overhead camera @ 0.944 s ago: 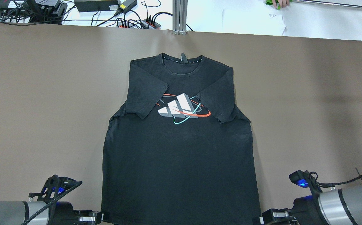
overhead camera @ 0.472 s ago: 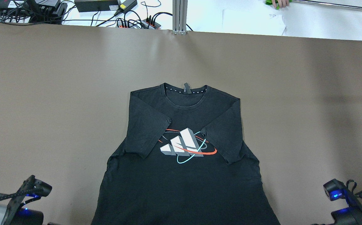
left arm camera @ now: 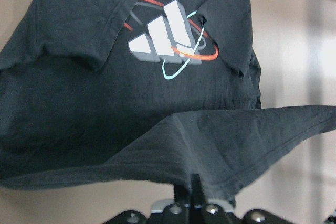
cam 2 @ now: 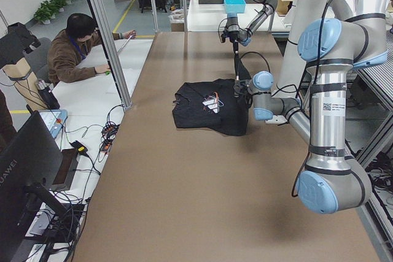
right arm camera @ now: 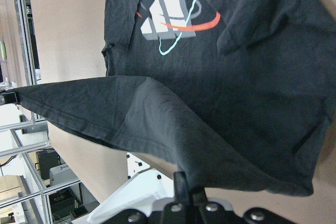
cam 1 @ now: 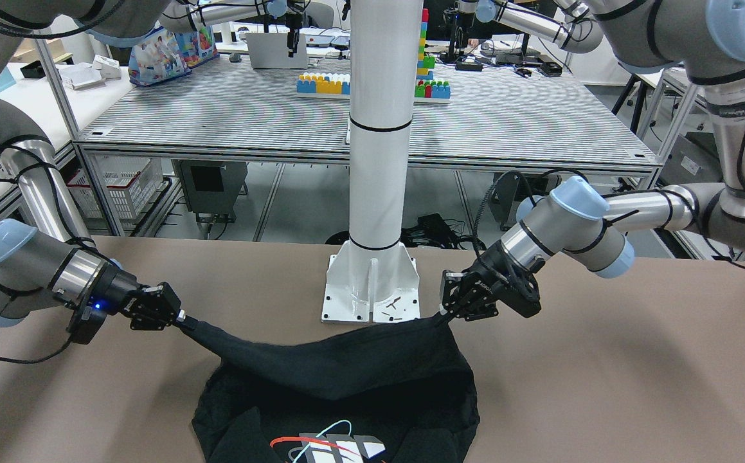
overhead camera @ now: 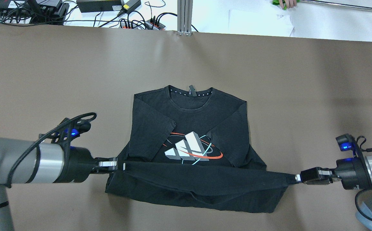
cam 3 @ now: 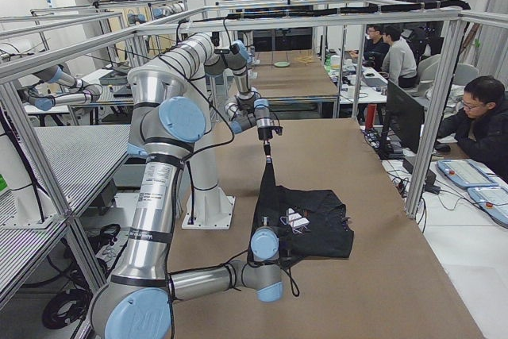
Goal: Fold clothes
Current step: 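Lift the hem with both grippers and fold it toward the collar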
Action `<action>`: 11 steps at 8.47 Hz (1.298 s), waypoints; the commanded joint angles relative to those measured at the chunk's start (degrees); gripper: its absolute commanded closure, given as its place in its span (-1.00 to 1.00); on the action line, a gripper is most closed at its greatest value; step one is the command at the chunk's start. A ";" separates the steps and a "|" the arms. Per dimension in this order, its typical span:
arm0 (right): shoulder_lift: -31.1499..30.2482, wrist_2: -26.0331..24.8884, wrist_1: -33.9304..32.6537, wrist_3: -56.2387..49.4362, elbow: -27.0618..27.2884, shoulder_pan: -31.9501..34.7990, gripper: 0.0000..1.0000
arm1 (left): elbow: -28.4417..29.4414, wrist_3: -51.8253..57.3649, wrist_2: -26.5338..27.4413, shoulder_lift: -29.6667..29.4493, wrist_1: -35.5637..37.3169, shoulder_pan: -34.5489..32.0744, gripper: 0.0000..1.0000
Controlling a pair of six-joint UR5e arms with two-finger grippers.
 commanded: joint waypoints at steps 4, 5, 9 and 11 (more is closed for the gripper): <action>7.12 -3.76 -5.54 -1.38 -3.74 6.44 1.00 | 8.67 0.80 2.28 -9.10 8.26 -7.75 1.00; 7.21 -3.86 -5.54 -1.38 -3.74 7.40 1.00 | 11.83 0.81 2.37 -8.93 7.56 -7.76 1.00; 11.85 -10.36 -15.52 -2.16 -4.01 7.06 1.00 | 14.76 2.56 0.54 -8.40 7.55 -13.01 1.00; 12.04 -13.33 -19.32 -8.29 -6.01 7.15 1.00 | 15.63 2.56 0.35 -8.40 7.55 -14.00 1.00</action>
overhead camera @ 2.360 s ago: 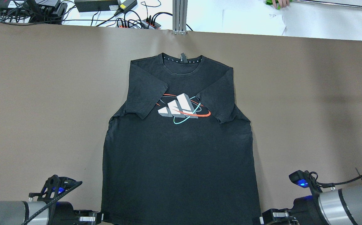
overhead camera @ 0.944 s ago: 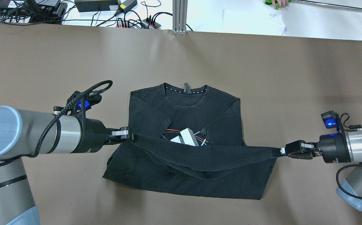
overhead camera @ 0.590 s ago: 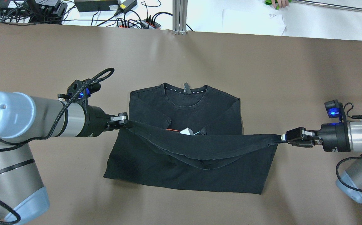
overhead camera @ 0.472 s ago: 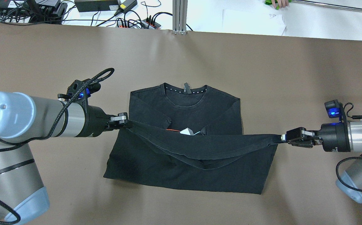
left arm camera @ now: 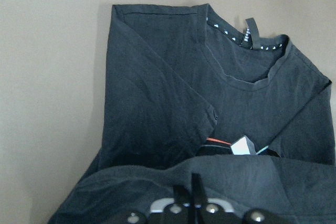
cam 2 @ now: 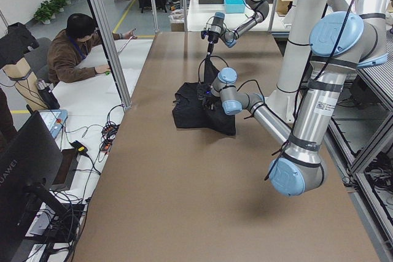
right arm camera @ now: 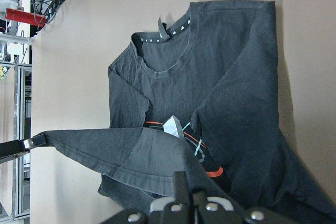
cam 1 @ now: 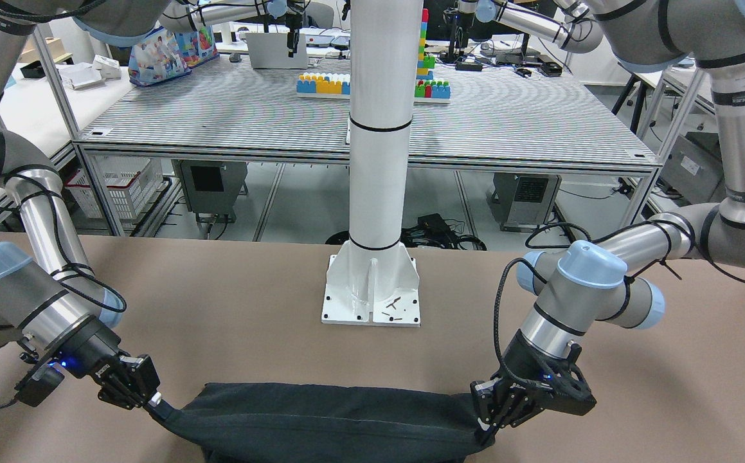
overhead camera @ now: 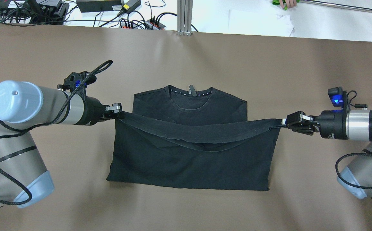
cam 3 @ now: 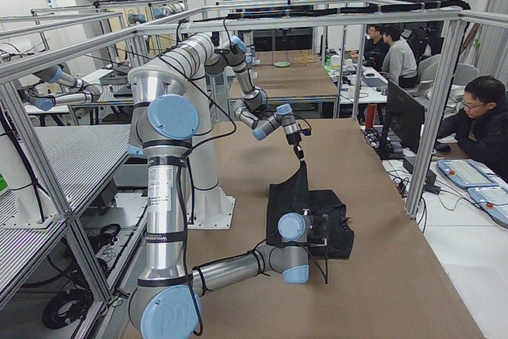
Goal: Fold clothes
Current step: 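Lift the hem with both grippers and fold it toward the collar, then lay the hem down at the collar and open both grippers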
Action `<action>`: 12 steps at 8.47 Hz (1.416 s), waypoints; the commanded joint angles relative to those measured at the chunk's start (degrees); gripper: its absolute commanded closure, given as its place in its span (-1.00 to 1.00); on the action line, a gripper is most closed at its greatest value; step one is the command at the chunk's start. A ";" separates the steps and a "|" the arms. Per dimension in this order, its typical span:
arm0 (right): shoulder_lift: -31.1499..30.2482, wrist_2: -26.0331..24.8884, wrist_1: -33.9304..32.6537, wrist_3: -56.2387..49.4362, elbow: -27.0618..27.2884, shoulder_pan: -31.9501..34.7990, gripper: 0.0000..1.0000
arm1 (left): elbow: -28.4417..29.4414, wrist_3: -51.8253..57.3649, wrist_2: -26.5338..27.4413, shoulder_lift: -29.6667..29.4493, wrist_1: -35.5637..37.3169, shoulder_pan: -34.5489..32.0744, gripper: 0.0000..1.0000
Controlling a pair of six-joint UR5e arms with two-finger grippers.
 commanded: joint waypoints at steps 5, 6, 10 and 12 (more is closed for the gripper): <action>3.58 -8.72 -4.42 -10.24 -10.98 -0.07 1.00 | 9.70 0.20 3.30 -4.38 -0.51 -1.01 1.00; 4.37 -8.72 -4.51 -9.72 -10.82 -0.07 1.00 | 9.97 0.20 3.57 -4.83 -0.42 -1.10 1.00; 9.81 -8.55 -20.99 -9.27 -3.01 -0.15 1.00 | 9.89 -0.68 3.31 -7.64 0.11 -0.83 1.00; 9.92 -8.63 -22.17 -10.15 -3.61 -0.07 1.00 | 9.98 -0.07 3.31 -7.56 -0.15 -1.18 1.00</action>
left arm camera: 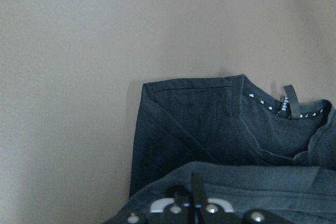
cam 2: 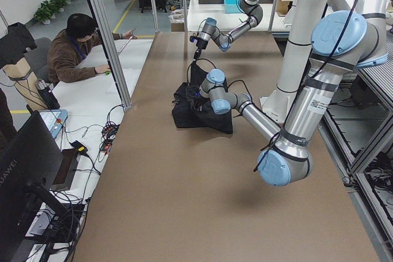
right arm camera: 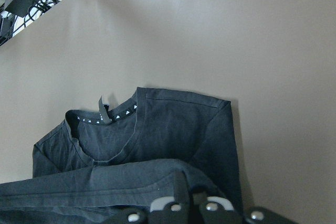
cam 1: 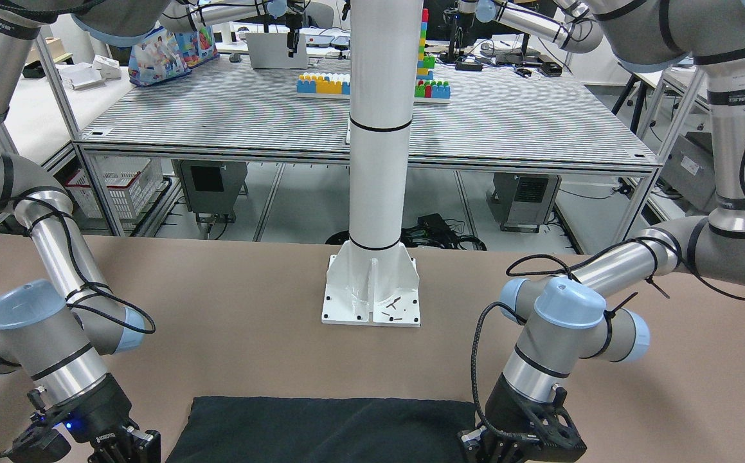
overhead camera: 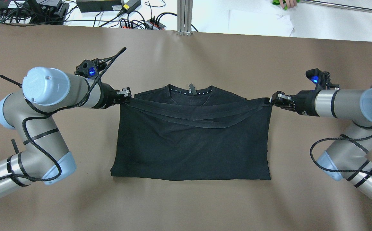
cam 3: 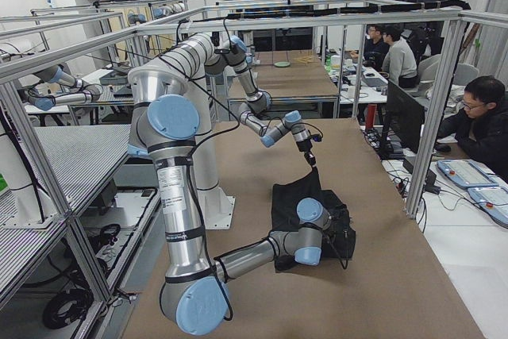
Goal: Fold clothes
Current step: 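Lay the hem down at the collar and open both grippers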
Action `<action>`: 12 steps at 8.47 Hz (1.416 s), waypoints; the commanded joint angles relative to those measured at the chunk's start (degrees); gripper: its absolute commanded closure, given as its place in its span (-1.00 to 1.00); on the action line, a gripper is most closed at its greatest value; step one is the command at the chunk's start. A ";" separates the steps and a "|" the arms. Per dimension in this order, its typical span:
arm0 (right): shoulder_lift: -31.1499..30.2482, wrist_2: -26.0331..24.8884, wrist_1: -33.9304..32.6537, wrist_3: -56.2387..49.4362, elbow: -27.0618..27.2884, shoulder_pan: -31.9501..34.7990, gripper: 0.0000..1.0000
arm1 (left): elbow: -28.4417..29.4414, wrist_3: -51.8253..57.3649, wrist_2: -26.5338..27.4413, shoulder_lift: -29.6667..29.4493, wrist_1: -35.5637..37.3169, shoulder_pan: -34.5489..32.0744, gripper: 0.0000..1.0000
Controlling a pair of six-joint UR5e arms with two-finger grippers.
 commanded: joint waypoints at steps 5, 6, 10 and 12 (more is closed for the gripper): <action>0.80 -4.36 -7.09 -3.95 -0.10 0.16 1.00 | 2.51 0.73 0.06 -0.14 -0.41 -1.58 1.00; 0.80 -4.53 -7.18 -4.04 -0.54 0.16 1.00 | 3.56 1.08 0.06 -0.22 -0.41 -2.19 1.00; 0.80 -5.59 -7.27 -3.86 -1.95 0.16 1.00 | 4.54 2.84 0.06 -0.22 -0.41 -2.90 1.00; 1.85 -5.50 -7.45 -3.07 -1.77 0.07 1.00 | 4.45 2.67 -0.29 -0.40 -0.41 -2.90 1.00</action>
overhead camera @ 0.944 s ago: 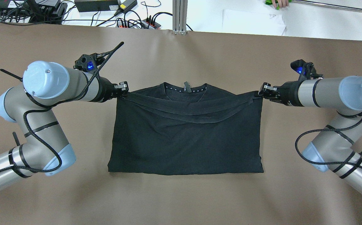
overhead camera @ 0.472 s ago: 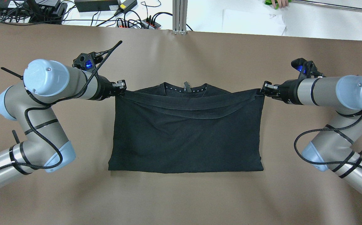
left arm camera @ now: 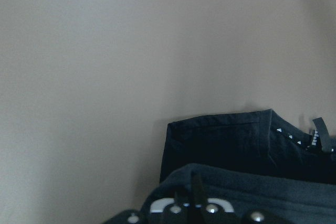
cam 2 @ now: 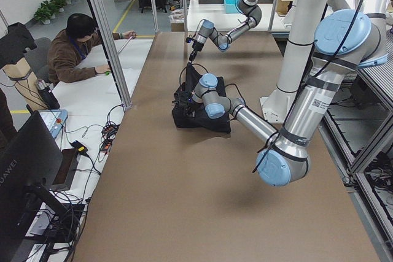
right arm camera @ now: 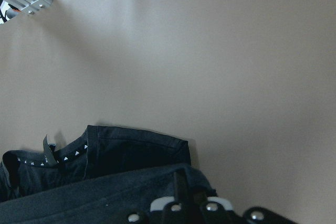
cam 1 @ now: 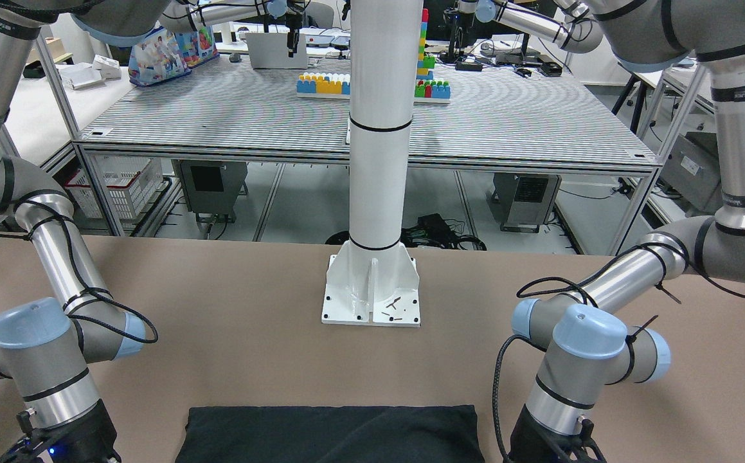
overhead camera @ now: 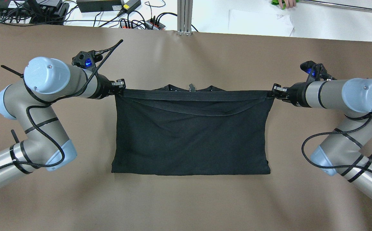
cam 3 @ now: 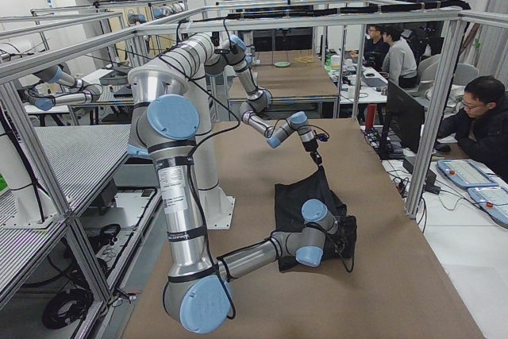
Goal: Fold clothes
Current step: 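Lay the hem down at the collar and open both grippers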
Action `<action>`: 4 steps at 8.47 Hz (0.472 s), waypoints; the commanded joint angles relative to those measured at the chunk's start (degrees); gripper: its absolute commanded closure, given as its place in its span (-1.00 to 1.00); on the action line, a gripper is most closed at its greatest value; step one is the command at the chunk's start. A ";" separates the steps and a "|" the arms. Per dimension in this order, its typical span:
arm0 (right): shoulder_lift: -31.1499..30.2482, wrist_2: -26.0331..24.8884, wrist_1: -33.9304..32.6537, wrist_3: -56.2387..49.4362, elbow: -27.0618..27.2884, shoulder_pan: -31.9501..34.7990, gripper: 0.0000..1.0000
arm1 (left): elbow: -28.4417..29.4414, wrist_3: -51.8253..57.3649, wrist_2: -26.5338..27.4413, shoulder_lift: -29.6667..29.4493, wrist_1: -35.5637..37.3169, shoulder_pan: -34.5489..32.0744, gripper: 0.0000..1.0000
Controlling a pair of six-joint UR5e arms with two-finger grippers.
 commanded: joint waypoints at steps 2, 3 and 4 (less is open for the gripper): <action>2.10 0.43 -0.33 0.90 0.73 -0.06 1.00 | -0.52 -0.97 -0.56 -1.75 0.26 0.15 1.00; 2.20 0.43 -0.33 0.90 0.82 -0.06 1.00 | -0.61 -1.14 -0.56 -2.20 0.26 0.15 1.00; 2.11 0.52 -0.33 0.82 0.82 -0.06 1.00 | -0.70 -1.15 -0.65 -2.20 0.09 0.15 1.00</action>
